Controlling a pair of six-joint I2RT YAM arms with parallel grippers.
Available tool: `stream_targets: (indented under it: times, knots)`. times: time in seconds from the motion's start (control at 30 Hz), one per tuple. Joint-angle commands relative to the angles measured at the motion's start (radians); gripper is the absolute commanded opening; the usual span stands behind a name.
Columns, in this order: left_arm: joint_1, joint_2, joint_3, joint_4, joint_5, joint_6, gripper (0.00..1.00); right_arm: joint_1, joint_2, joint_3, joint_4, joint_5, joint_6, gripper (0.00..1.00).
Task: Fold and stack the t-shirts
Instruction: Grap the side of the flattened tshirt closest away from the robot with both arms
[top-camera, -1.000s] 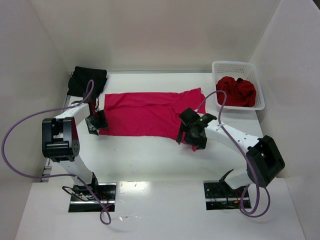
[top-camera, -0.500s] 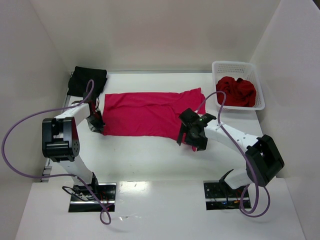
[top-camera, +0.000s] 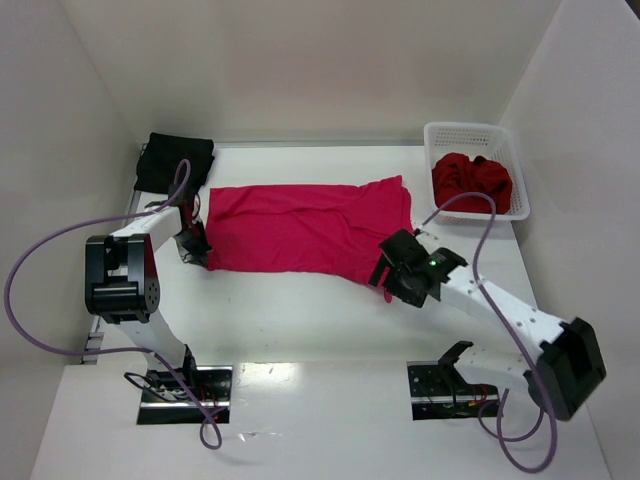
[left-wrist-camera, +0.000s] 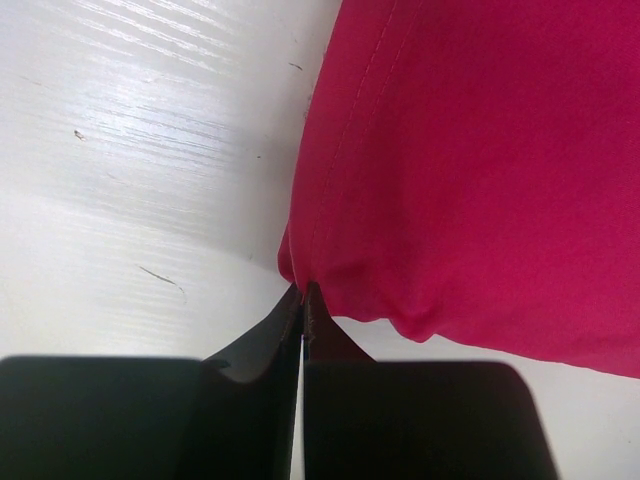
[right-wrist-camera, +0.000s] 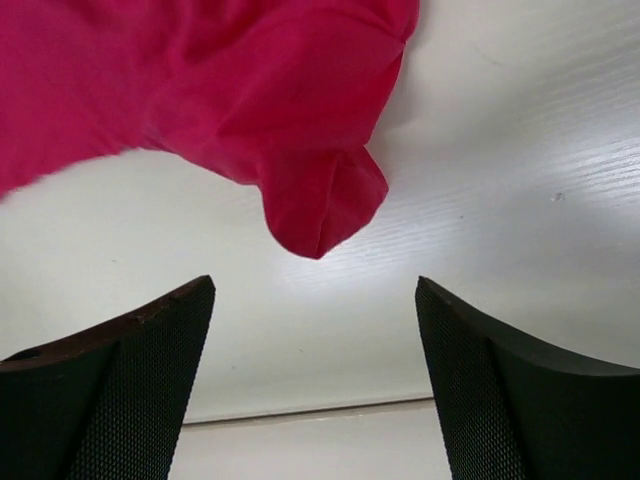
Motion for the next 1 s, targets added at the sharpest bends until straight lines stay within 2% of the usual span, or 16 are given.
stream_targets:
  times: [0.0,0.07,0.2,0.4,0.5,0.67,0.8,0.97]
  knots:
    - [-0.004,0.004,-0.002,0.001,0.002,-0.006,0.01,0.009,-0.097,-0.029,0.050,0.139,0.104,0.86]
    - [-0.004,0.004,0.007,0.001,0.011,-0.006,0.01,0.009,-0.078,-0.098,0.134,0.121,0.095,0.80]
    - [-0.004,-0.005,0.007,0.001,0.011,-0.006,0.01,0.009,-0.013,-0.156,0.203,0.082,0.052,0.80]
    - [-0.004,-0.014,0.007,0.001,0.011,-0.006,0.01,0.009,0.062,-0.144,0.215,0.079,0.049,0.79]
    - [-0.004,-0.014,0.007,0.001,0.011,-0.006,0.01,0.009,0.050,-0.144,0.235,0.099,0.049,0.70]
    - [-0.004,-0.014,0.007,0.001,0.022,-0.006,0.01,0.009,0.081,-0.135,0.292,0.156,0.038,0.70]
    - [-0.004,-0.014,0.007,0.001,0.022,0.003,0.01,0.009,0.195,-0.115,0.332,0.156,0.020,0.70]
    - [-0.004,-0.014,0.007,0.001,0.031,0.003,0.01,0.009,0.205,-0.127,0.375,0.165,0.009,0.60]
